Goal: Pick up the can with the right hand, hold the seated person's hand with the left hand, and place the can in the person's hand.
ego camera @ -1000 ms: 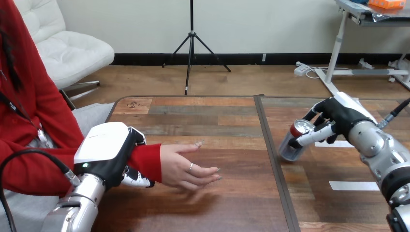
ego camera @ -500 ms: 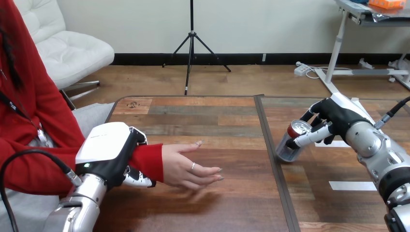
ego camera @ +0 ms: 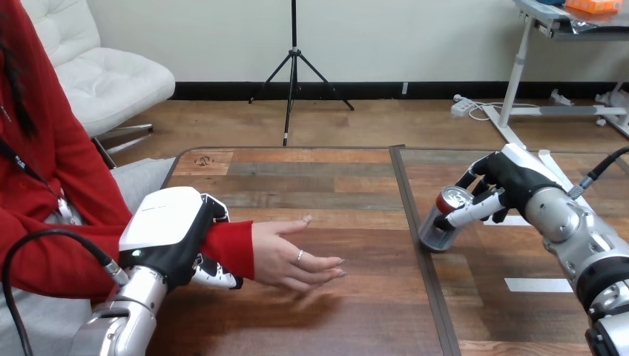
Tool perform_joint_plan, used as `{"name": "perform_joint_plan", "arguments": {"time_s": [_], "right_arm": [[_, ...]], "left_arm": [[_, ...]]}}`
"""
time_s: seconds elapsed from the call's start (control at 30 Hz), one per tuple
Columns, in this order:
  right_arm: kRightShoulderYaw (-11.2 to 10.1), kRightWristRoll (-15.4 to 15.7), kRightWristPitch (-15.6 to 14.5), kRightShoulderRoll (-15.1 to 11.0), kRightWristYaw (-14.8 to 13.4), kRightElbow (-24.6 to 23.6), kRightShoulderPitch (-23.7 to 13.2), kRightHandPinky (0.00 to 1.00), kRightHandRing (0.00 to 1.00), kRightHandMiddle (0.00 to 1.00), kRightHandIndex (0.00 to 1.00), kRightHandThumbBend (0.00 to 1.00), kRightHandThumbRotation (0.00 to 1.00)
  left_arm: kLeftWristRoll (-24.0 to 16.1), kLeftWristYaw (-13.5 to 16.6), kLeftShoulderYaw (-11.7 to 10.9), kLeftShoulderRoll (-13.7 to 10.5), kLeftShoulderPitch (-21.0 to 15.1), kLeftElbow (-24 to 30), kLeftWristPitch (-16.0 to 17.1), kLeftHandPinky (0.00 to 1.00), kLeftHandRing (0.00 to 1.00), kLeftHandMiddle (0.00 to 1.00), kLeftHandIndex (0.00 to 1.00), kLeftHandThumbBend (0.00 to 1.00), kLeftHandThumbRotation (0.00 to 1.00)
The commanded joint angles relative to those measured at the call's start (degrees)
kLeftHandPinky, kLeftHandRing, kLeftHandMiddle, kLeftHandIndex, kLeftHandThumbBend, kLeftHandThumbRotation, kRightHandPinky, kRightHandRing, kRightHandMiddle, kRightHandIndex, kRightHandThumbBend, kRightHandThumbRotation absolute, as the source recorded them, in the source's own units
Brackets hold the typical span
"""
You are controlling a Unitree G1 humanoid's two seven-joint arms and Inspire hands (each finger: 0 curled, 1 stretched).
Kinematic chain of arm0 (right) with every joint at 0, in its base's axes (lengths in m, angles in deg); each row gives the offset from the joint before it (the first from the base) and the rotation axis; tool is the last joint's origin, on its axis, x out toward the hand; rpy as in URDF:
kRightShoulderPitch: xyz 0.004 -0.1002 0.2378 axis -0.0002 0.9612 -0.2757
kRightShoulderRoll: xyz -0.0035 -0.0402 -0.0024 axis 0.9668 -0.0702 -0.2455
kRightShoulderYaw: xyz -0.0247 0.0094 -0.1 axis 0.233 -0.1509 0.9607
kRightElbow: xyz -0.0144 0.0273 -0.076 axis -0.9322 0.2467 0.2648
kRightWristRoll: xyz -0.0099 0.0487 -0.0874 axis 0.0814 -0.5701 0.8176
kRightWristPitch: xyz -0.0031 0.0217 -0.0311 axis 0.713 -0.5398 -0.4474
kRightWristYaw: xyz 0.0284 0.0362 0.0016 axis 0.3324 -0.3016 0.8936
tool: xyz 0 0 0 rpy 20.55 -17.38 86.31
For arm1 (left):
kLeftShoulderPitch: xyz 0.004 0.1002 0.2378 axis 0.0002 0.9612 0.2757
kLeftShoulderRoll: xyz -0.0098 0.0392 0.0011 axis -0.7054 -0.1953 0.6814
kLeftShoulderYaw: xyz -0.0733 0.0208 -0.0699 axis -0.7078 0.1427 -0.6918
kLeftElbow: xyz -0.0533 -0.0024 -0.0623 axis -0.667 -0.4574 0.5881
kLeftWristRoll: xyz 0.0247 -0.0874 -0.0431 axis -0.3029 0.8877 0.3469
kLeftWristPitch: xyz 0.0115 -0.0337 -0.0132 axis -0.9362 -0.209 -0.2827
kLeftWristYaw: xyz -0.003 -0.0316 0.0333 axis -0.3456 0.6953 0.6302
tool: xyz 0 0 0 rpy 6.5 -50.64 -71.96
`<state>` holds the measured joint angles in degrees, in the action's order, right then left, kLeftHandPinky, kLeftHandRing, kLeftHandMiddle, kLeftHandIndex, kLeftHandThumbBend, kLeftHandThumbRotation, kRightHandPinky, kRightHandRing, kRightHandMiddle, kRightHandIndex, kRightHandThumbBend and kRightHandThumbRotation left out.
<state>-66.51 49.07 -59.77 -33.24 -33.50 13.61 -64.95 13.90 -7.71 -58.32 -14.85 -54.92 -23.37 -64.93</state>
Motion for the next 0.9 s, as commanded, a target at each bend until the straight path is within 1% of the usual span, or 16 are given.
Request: {"name": "perform_joint_plan", "arguments": {"time_s": [0.0,0.43,0.73,0.87], "right_arm": [[-0.26,-0.01,2.58,0.47,-2.96,-5.53,-12.66,0.35,0.38,0.43,0.46,0.74,0.00],[-0.31,0.18,2.66,0.90,-3.01,-5.91,-13.24,0.35,0.37,0.42,0.46,0.73,0.00],[-0.88,-0.50,3.61,1.06,-2.83,-6.35,-13.46,0.34,0.37,0.42,0.45,0.72,0.00],[-1.55,-1.35,4.73,1.17,-2.40,-6.77,-13.57,0.33,0.37,0.42,0.45,0.72,0.00]], "left_arm": [[1.92,3.87,-3.54,3.14,-18.22,7.91,2.83,0.19,0.25,0.31,0.31,0.86,0.00],[2.45,4.06,-3.89,4.54,-19.94,8.24,2.78,0.18,0.24,0.30,0.30,0.84,0.00],[2.86,4.55,-4.11,5.59,-21.26,8.03,2.95,0.18,0.24,0.31,0.30,0.80,0.00],[3.17,4.09,-4.19,6.14,-21.97,8.26,2.64,0.19,0.25,0.31,0.30,0.78,0.00]]}}
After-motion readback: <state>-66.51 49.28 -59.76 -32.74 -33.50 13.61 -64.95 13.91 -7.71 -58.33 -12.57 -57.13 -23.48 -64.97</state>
